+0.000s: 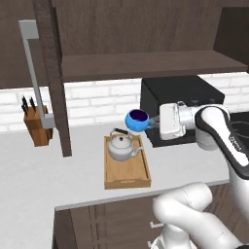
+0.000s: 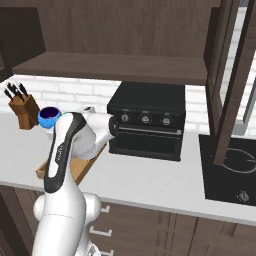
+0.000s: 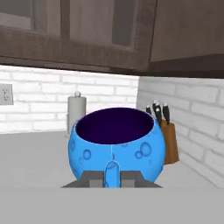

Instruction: Pick the kettle from the counter and place it on the tray. Then pick the mug from the cabinet and place it on the tray. Then close the cabinet doors.

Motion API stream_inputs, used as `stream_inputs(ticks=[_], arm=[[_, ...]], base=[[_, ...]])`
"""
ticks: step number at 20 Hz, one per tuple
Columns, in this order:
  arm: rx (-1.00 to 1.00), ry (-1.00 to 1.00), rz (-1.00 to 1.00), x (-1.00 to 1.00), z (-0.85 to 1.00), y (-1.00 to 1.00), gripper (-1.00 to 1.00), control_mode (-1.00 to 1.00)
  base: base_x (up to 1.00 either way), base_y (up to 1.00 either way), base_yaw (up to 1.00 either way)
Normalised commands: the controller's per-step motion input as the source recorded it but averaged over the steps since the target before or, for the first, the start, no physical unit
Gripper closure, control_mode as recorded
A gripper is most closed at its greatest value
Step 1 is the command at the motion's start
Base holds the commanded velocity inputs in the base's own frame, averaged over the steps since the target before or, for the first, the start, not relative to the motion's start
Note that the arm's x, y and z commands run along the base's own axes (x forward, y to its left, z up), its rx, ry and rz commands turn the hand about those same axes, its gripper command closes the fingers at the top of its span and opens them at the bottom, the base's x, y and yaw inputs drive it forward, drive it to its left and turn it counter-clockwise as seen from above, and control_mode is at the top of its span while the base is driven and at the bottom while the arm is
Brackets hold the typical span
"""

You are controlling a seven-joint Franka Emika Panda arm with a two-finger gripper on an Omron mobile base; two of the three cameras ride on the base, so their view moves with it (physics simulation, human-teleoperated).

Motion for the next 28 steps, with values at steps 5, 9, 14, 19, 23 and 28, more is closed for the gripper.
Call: stream_inputs(ticks=[5, 9, 14, 19, 23, 28], arm=[[-0.07, 0.0, 0.12, -0.18, -0.67, 0.01, 1.0, -1.0], [-0.06, -0.01, 0.06, -0.12, -0.7, 0.0, 1.0, -1.0], [-0.09, 0.0, 0.02, -0.06, -0.53, 0.07, 1.0, -1.0], [-0.14, 0.0, 0.0, 0.01, -0.49, 0.11, 1.0, -1.0], [-0.13, 0.0, 0.0, 0.24, -0.5, 0.01, 1.0, -1.0], [-0.02, 0.0, 0.0, 0.35, -0.48, 0.0, 1.0, -1.0]], base=[[0.0, 0.0, 0.0], [0.0, 0.0, 0.0], [0.0, 0.0, 0.0], [0.0, 0.0, 0.0], [0.0, 0.0, 0.0], [0.0, 0.0, 0.0]])
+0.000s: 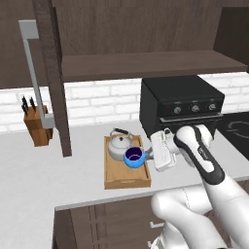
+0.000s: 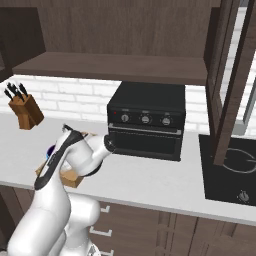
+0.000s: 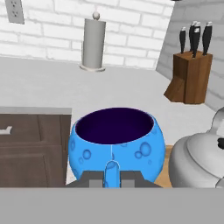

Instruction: Pick the kettle from the counter and place it on the tray. Then pick the mug from the cabinet and place it on the tray. Then close the cabinet doors.

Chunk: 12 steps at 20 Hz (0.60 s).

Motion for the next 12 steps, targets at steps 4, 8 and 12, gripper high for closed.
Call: stream_inputs(ticks=[4, 8, 12], arm=[[0.0, 0.0, 0.0, 0.18, -0.46, 0.0, 1.0, -1.0], [0.0, 0.0, 0.0, 0.08, -0.54, 0.04, 1.0, -1.0], [0.0, 0.0, 0.0, 0.03, -0.5, 0.12, 1.0, -1.0]], base=[[0.0, 0.0, 0.0], [0.0, 0.0, 0.0], [0.0, 0.0, 0.0]])
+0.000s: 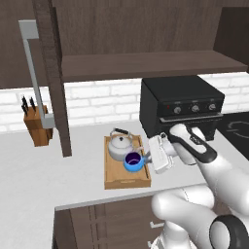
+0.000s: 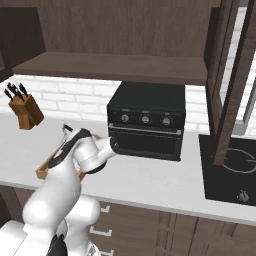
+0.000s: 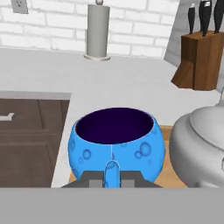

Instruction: Pick the kettle from the counter and place it on the tray. Then pick the mug from the cabinet and place it on the tray. Then close the cabinet doors.

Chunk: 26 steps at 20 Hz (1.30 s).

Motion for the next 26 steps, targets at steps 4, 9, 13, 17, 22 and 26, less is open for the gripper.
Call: stream_inputs(ticks=[4, 9, 13, 17, 22, 26], arm=[[0.0, 0.0, 0.0, 0.02, -0.42, 0.13, 1.0, -1.0], [0.0, 0.0, -0.01, 0.0, -0.37, 0.21, 1.0, -1.0], [0.0, 0.0, -0.05, 0.0, -0.32, 0.22, 1.0, -1.0], [0.0, 0.0, -0.02, 0.0, -0.27, 0.02, 1.0, -1.0], [0.0, 0.0, -0.01, 0.0, -0.28, 0.0, 1.0, -1.0], [0.0, 0.0, -0.02, -0.03, -0.3, 0.0, 1.0, -1.0]], base=[[0.0, 0.0, 0.0], [0.0, 0.0, 0.0], [0.0, 0.0, 0.0], [0.0, 0.0, 0.0], [0.0, 0.0, 0.0], [0.0, 0.0, 0.0]])
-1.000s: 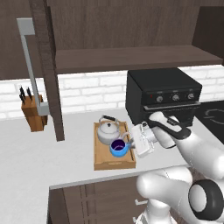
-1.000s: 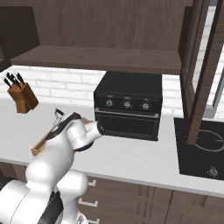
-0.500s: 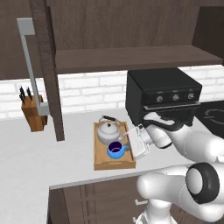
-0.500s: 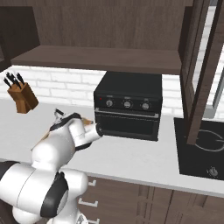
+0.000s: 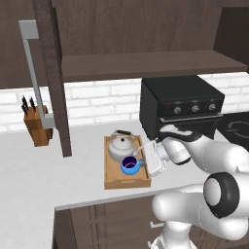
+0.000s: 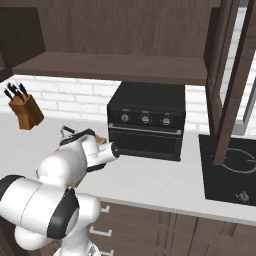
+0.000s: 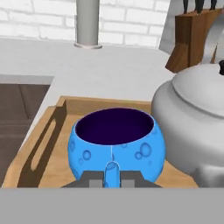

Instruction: Pick the kettle from the counter and place it on the tray. Then pick the mug from the cabinet and place it on the tray. Then close the cabinet doors.

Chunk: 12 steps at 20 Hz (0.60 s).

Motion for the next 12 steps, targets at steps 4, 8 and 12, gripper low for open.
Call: stream_inputs(ticks=[4, 8, 12], arm=[[0.0, 0.0, -0.01, -0.2, -0.35, 0.02, 1.0, -1.0], [0.0, -0.03, -0.03, -0.3, -0.31, 0.14, 1.0, -1.0], [0.0, -0.05, -0.06, -0.32, -0.17, 0.35, 1.0, -1.0]], base=[[0.0, 0.0, 0.0], [0.0, 0.0, 0.0], [0.0, 0.0, 0.0]])
